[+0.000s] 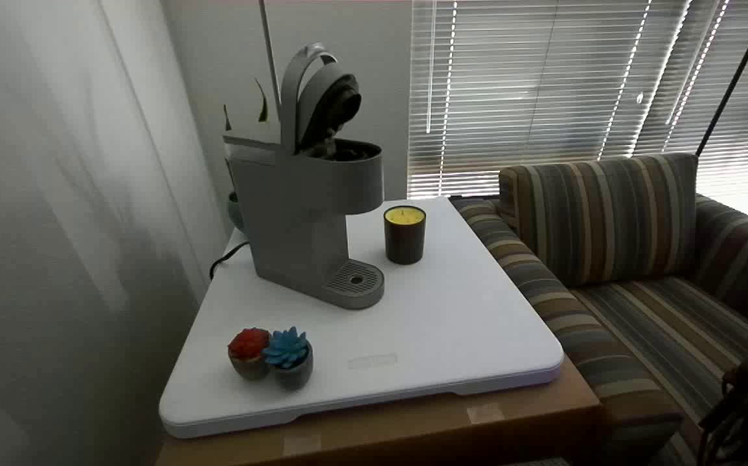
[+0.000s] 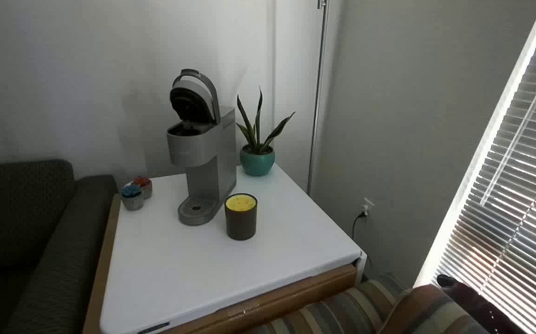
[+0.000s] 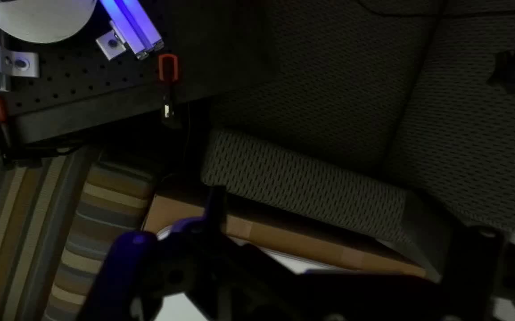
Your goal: Close the coffee maker
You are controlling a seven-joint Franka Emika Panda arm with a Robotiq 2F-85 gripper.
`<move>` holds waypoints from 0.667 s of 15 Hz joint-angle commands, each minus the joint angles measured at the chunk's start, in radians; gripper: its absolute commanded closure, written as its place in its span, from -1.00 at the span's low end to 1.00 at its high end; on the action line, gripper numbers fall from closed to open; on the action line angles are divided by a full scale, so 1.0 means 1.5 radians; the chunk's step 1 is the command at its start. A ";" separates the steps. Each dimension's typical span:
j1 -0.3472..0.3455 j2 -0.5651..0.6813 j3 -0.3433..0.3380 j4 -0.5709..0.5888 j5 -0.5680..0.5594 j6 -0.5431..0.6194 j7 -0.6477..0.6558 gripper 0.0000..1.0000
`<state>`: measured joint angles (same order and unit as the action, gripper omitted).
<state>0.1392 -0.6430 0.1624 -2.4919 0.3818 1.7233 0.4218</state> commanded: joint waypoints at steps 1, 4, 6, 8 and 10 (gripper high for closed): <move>-0.014 -0.001 0.011 0.002 0.006 -0.004 -0.006 -1.00; -0.050 0.056 -0.002 0.025 0.007 0.082 0.001 -1.00; -0.067 0.101 -0.012 0.040 0.012 0.157 0.000 -1.00; -0.074 0.153 -0.025 0.058 0.025 0.239 -0.003 -1.00; -0.071 0.204 -0.039 0.078 0.050 0.311 -0.005 -1.00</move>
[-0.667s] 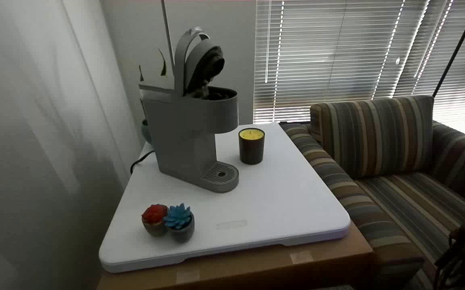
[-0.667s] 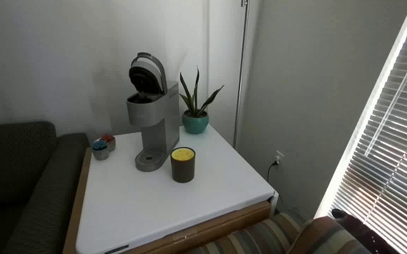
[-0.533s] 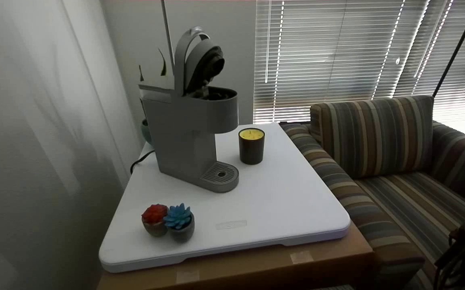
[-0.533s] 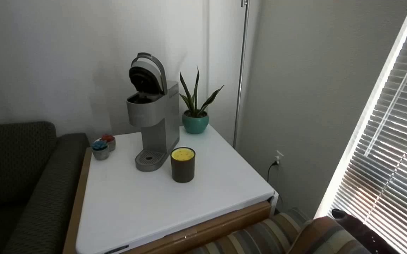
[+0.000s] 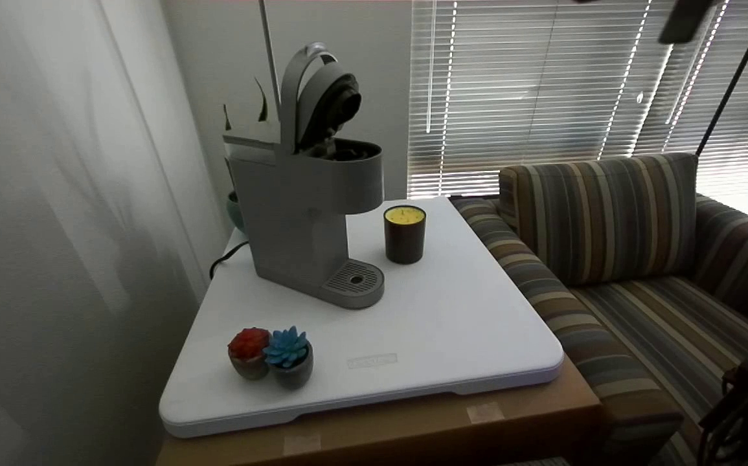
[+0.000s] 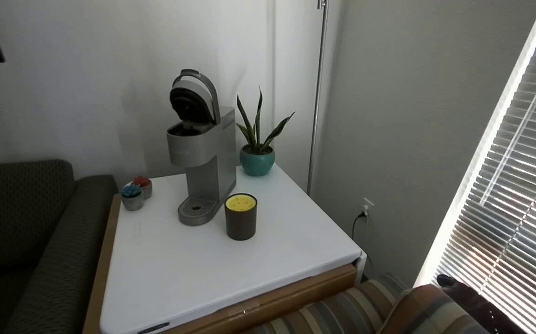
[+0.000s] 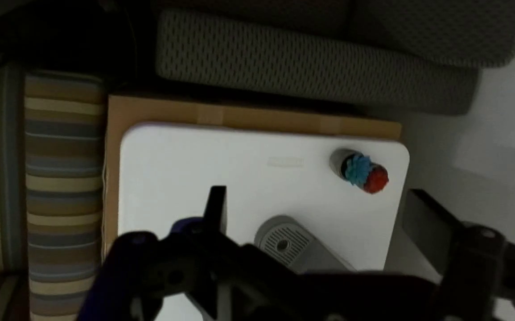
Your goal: Close the coffee maker
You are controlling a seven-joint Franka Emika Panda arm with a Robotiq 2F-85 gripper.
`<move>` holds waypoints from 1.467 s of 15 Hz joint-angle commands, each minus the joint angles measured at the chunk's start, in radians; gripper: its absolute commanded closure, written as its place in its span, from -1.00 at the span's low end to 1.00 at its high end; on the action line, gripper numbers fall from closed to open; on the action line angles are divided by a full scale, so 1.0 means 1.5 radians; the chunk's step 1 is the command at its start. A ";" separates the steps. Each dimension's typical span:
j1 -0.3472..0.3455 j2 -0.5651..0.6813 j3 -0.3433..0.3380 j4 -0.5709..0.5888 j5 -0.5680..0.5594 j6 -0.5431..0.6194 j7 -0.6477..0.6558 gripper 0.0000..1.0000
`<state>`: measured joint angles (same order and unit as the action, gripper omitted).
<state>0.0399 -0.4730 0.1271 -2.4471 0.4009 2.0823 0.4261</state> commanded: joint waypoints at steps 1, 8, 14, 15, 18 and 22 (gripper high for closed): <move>0.002 0.026 -0.009 0.011 0.009 0.033 0.001 -1.00; 0.010 0.017 0.001 -0.002 0.007 0.011 0.020 -1.00; 0.009 0.115 -0.010 0.076 -0.012 0.018 -0.036 -1.00; 0.007 0.140 -0.012 0.100 -0.020 0.017 -0.042 -1.00; 0.015 0.207 -0.018 0.171 -0.024 0.031 -0.078 -1.00; 0.017 0.293 -0.022 0.267 -0.024 0.044 -0.122 -1.00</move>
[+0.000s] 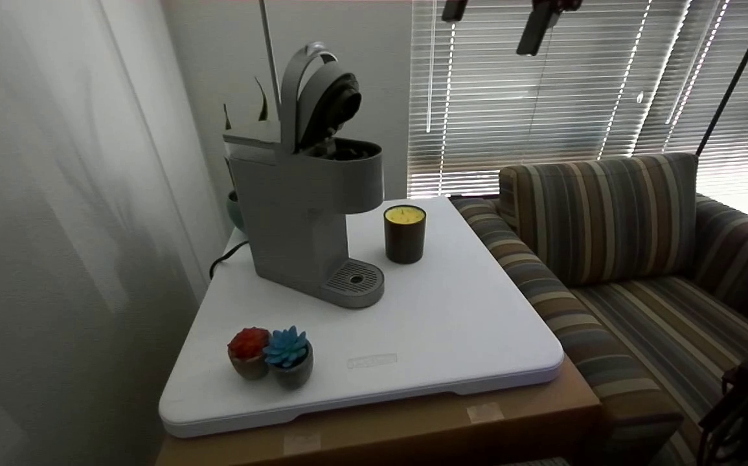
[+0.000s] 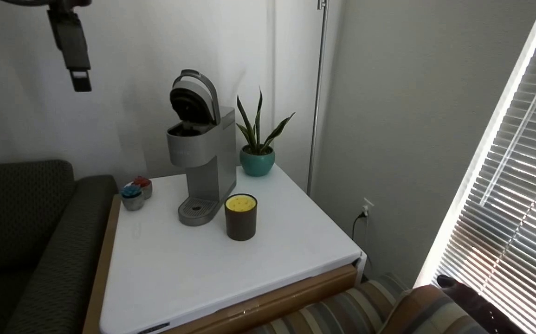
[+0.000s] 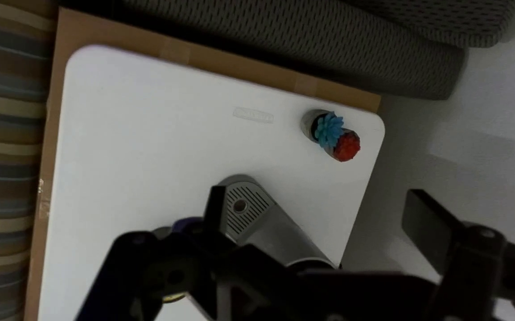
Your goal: Close the coffee maker
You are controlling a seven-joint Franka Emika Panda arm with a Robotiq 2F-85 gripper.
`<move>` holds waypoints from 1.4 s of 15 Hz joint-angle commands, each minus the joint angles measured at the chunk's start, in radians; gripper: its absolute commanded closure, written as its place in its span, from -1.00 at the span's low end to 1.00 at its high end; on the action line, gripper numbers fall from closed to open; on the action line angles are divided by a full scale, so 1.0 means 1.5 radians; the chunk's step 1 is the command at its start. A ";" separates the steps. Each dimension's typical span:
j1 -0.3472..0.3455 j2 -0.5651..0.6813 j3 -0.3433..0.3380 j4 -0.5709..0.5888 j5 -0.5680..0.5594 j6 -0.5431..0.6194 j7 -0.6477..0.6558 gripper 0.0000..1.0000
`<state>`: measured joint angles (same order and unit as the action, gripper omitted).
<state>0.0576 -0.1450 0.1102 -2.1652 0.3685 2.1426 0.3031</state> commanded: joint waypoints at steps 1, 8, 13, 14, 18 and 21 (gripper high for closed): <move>0.005 0.088 -0.011 0.096 -0.005 -0.007 -0.060 -1.00; 0.008 0.051 -0.004 0.052 -0.011 0.008 -0.004 -1.00; -0.001 0.102 -0.012 0.123 -0.065 0.004 0.038 -1.00; -0.003 0.120 -0.016 0.150 -0.075 0.007 0.054 -1.00; -0.004 0.192 -0.034 0.255 -0.065 0.024 0.094 -1.00; -0.004 0.246 -0.041 0.322 -0.028 0.057 0.098 -1.00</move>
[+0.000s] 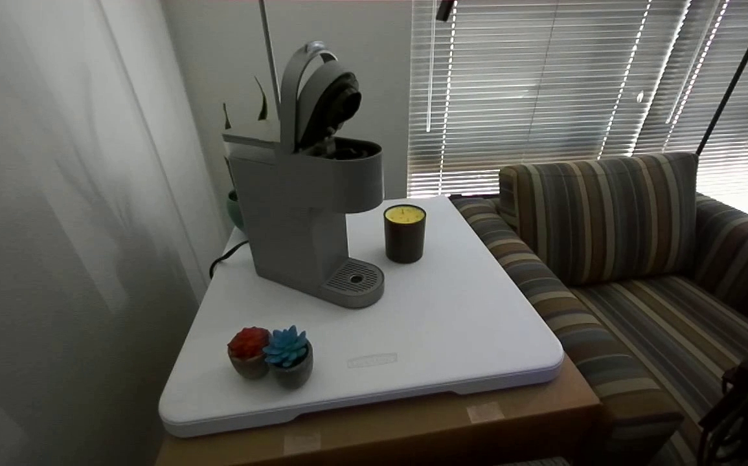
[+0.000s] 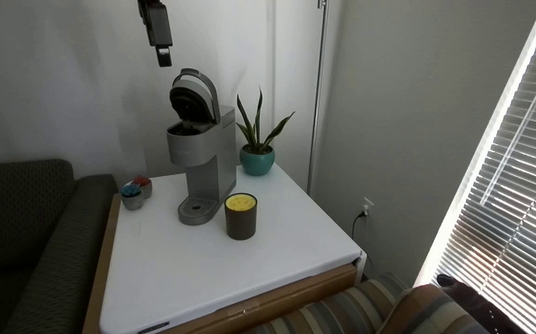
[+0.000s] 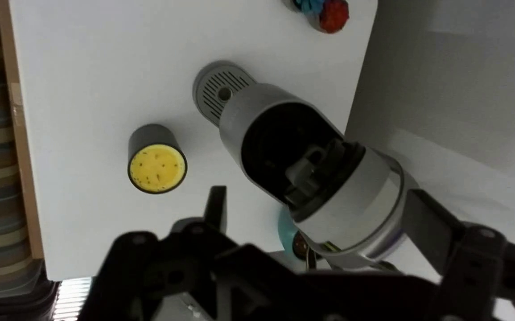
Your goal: Close the coffee maker
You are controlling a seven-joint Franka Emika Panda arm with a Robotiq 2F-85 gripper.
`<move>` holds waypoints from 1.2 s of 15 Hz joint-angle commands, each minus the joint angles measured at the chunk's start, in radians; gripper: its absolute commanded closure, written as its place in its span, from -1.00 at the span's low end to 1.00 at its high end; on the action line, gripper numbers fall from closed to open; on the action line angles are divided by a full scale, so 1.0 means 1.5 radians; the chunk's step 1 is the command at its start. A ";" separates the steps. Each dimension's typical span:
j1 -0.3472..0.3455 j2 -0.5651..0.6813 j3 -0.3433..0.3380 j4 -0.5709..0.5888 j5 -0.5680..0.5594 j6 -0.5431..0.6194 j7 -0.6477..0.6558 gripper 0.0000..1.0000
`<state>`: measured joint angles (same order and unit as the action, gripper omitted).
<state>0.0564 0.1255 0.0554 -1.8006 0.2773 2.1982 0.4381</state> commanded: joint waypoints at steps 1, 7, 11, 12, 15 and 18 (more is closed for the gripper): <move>0.002 0.018 -0.005 0.023 0.011 0.008 0.002 -1.00; 0.011 0.049 -0.011 0.049 0.014 0.035 0.046 -1.00; 0.018 0.080 -0.014 0.090 0.006 0.065 0.133 -1.00; 0.019 0.088 -0.013 0.104 0.000 0.064 0.141 -1.00; 0.016 0.126 -0.012 0.173 -0.021 0.026 0.129 -1.00; 0.015 0.187 -0.012 0.265 -0.035 -0.014 0.113 -1.00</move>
<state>0.0755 0.2971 0.0478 -1.5634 0.2467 2.2558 0.6318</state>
